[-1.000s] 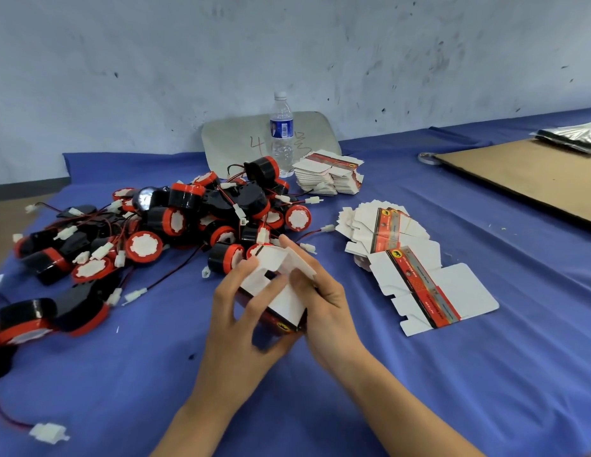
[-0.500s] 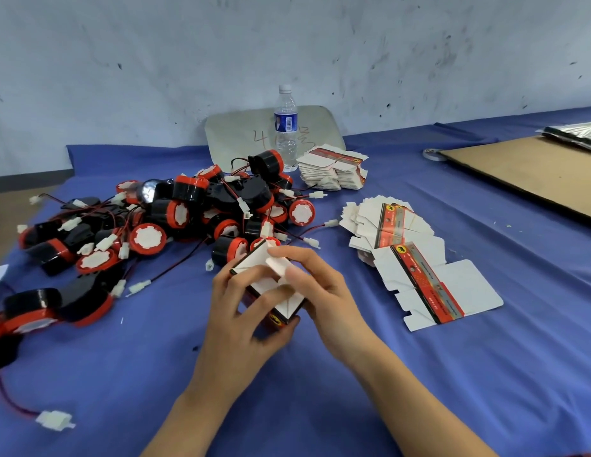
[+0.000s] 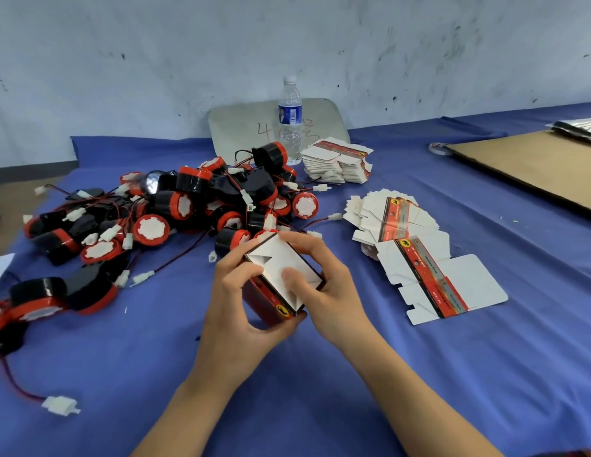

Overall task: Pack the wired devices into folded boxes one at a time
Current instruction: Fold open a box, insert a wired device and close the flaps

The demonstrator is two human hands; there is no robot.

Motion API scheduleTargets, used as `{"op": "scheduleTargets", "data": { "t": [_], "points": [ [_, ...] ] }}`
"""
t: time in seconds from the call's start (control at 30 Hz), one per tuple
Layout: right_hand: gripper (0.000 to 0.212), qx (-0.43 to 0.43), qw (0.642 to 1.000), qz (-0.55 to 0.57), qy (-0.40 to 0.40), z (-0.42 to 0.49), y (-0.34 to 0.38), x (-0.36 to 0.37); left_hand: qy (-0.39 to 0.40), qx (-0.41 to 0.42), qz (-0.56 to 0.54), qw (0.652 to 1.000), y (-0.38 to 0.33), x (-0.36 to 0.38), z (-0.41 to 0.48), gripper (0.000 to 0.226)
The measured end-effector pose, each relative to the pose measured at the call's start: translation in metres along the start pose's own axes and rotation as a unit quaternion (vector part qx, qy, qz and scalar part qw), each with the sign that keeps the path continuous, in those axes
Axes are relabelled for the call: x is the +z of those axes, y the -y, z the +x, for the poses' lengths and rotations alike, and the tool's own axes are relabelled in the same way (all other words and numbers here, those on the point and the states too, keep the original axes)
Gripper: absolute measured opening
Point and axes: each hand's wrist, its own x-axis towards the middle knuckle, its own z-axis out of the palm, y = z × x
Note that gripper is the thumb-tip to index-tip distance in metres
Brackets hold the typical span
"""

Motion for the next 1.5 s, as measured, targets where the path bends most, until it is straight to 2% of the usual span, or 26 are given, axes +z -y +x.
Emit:
{"op": "scheduleTargets", "data": {
  "t": [0.33, 0.5, 0.6, 0.7, 0.83, 1.0, 1.1, 1.2, 1.3, 1.43, 1.5],
  "points": [
    [0.046, -0.025, 0.998, -0.049, -0.013, -0.002, -0.002, 0.000, 0.023, 0.045, 0.015, 0.999, -0.001, 0.000, 0.002, 0.078],
    [0.043, -0.033, 0.999, -0.015, 0.009, -0.001, -0.001, 0.000, 0.018, 0.047, 0.020, 0.999, 0.000, -0.001, 0.002, 0.082],
    [0.044, 0.011, 0.997, 0.072, 0.010, 0.000, 0.002, -0.002, 0.007, 0.022, -0.008, 1.000, 0.000, -0.001, 0.000, 0.081],
    [0.059, 0.102, 0.982, 0.160, 0.021, 0.006, 0.005, -0.012, 0.002, 0.003, -0.041, 0.999, 0.001, -0.001, 0.000, 0.081],
    [0.079, 0.188, 0.964, 0.177, 0.068, 0.011, 0.007, -0.022, 0.041, 0.018, -0.032, 0.998, 0.001, 0.000, -0.002, 0.086],
    [0.074, 0.203, 0.962, 0.148, 0.112, 0.011, 0.008, -0.025, 0.076, 0.064, -0.009, 0.995, -0.002, 0.001, -0.001, 0.082],
    [0.066, 0.196, 0.957, 0.173, 0.125, 0.012, 0.008, -0.027, 0.070, 0.066, -0.008, 0.995, -0.004, 0.001, -0.001, 0.082],
    [0.052, 0.199, 0.944, 0.233, 0.120, 0.013, 0.009, -0.030, 0.059, 0.039, -0.020, 0.997, -0.004, 0.002, -0.001, 0.085],
    [0.049, 0.195, 0.932, 0.279, 0.123, 0.014, 0.011, -0.033, 0.068, -0.047, -0.041, 0.996, -0.005, 0.002, -0.002, 0.098],
    [0.078, 0.181, 0.923, 0.292, 0.173, 0.013, 0.010, -0.037, 0.090, -0.110, -0.076, 0.987, 0.001, 0.001, -0.006, 0.097],
    [0.082, 0.175, 0.922, 0.291, 0.186, 0.013, 0.011, -0.039, 0.105, -0.122, -0.088, 0.983, 0.005, 0.002, -0.007, 0.099]
  ]
}}
